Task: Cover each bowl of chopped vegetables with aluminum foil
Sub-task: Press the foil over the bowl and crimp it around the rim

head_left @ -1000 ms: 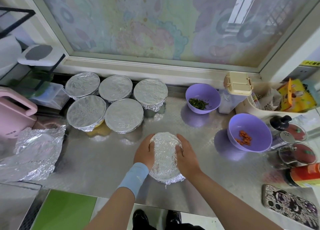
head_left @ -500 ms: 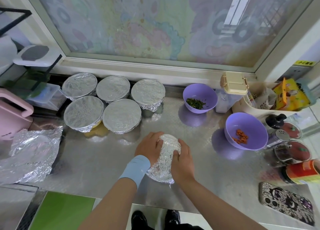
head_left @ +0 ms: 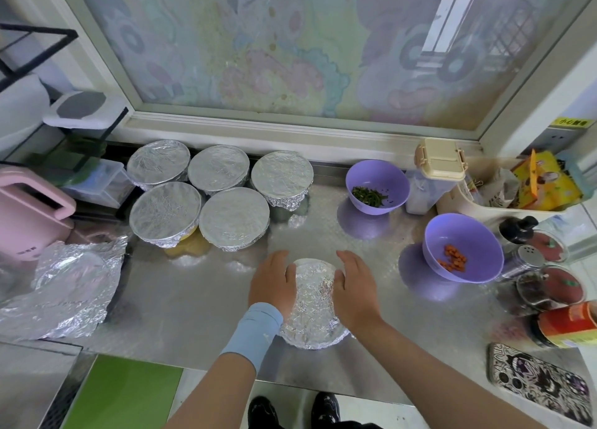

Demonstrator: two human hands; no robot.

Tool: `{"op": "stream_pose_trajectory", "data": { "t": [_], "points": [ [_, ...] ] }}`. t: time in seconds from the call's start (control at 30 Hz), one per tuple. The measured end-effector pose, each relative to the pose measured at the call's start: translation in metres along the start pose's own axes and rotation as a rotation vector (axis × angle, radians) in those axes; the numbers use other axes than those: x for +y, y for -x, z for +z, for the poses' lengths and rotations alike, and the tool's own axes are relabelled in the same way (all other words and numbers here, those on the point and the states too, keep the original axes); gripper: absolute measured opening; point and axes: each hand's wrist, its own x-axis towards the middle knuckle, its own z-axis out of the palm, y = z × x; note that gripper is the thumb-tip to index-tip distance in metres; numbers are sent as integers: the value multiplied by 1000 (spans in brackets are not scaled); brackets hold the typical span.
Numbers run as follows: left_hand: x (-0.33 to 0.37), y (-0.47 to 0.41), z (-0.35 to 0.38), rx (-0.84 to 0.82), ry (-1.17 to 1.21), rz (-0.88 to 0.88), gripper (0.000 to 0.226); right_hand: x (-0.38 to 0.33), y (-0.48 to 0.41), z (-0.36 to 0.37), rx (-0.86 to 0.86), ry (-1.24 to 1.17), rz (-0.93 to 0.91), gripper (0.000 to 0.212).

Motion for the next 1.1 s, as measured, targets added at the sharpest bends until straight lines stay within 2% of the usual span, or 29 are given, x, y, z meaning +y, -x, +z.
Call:
{"op": "stream_pose_trajectory", "data": {
  "t": [0.07, 0.17, 0.3, 0.5, 0.63, 0.73, 0.83, 0.9, 1.0, 1.1],
  "points": [
    [9, -8, 2, -55, 8, 165, 42, -5, 19, 3, 85, -6, 57, 42],
    [15, -14, 12, -202, -132, 295, 42, -10, 40, 16, 12, -128, 186, 47],
    [9, -8, 17, -157, -193, 240, 38, -10, 33, 19, -29, -230, 269, 50],
    [1, 2, 9, -169, -36, 11, 36, -11, 18, 12, -132, -252, 215, 41],
    [1, 13, 1, -196, 15, -80, 38, -10, 7, 5, -289, -156, 149, 42],
    [5, 14, -2, -167, -95, -9, 47, -13, 8, 3, -202, 23, 84, 45],
    [10, 10, 1, -183, -169, 210, 49, -15, 23, 5, -105, 105, 115, 46],
    [12, 8, 4, -227, -227, 277, 46, -13, 29, 9, -172, 26, 163, 48],
    [15, 7, 10, -213, -256, 230, 41, -11, 28, 12, -171, -179, 239, 46],
    [17, 2, 14, -184, -253, 179, 35, -8, 26, 13, -152, -215, 249, 42]
  ]
}}
